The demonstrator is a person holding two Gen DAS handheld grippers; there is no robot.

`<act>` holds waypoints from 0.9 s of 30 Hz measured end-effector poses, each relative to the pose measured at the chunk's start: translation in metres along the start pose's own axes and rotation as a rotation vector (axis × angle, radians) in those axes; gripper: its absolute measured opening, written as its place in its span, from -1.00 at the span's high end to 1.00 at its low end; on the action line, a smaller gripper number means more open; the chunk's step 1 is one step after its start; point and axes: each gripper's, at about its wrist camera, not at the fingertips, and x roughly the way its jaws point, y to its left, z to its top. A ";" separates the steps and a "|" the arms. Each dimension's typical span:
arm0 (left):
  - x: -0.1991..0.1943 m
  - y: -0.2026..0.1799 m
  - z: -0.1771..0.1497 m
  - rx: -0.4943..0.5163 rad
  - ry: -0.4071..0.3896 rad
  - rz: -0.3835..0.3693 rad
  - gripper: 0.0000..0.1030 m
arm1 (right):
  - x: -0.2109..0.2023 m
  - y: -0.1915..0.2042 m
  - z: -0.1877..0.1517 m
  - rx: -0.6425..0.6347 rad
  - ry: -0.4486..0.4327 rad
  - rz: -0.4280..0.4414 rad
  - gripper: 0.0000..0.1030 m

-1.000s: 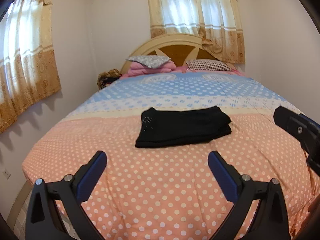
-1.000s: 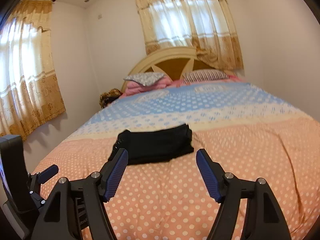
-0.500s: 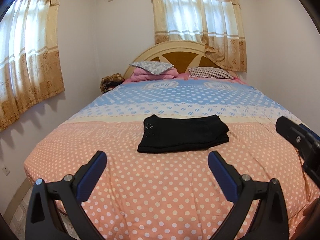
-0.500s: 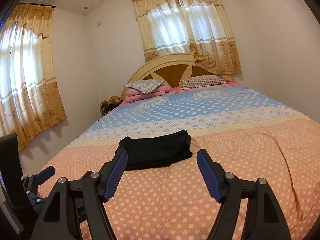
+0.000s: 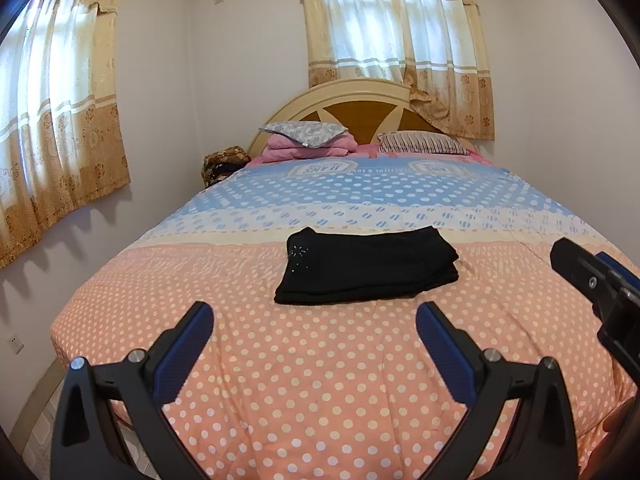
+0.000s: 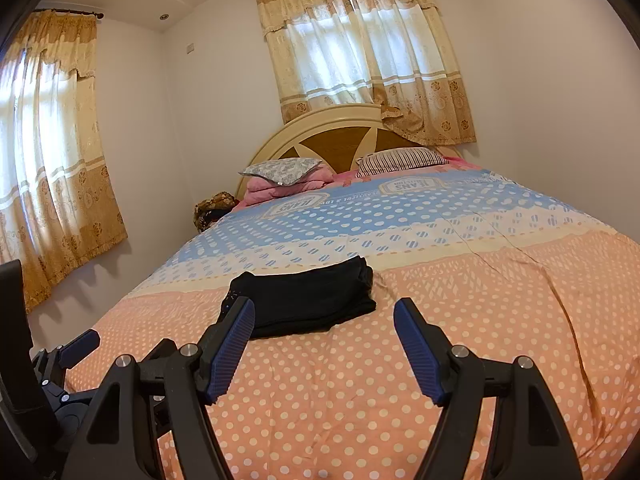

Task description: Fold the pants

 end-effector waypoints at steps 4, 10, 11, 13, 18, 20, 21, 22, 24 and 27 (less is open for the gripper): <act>0.001 0.001 0.000 0.000 0.006 0.001 -1.00 | 0.001 -0.001 0.000 -0.002 0.014 0.005 -0.43; 0.002 0.003 0.000 0.000 0.007 0.002 -1.00 | 0.002 0.000 0.000 -0.005 0.013 0.005 -0.43; 0.002 0.003 0.000 0.000 0.008 0.002 -1.00 | 0.002 0.000 0.000 -0.005 0.011 0.005 -0.43; 0.002 0.002 0.000 0.000 0.008 0.002 -1.00 | 0.003 0.000 0.000 -0.005 0.012 0.006 -0.43; 0.003 0.003 0.000 0.000 0.011 0.001 -1.00 | 0.004 0.001 -0.001 -0.001 0.017 0.006 -0.43; 0.003 0.003 0.000 -0.003 0.014 0.001 -1.00 | 0.004 0.001 -0.001 -0.002 0.017 0.006 -0.43; 0.003 0.003 0.000 -0.004 0.015 0.001 -1.00 | 0.004 0.001 -0.001 -0.003 0.016 0.006 -0.43; 0.003 0.003 0.000 -0.005 0.017 0.001 -1.00 | 0.004 0.001 -0.001 -0.003 0.017 0.006 -0.43; 0.003 0.003 0.000 -0.006 0.017 0.004 -1.00 | 0.004 0.001 -0.001 -0.002 0.018 0.006 -0.43; 0.004 0.003 0.000 -0.006 0.017 0.005 -1.00 | 0.004 0.002 -0.001 -0.002 0.018 0.006 -0.43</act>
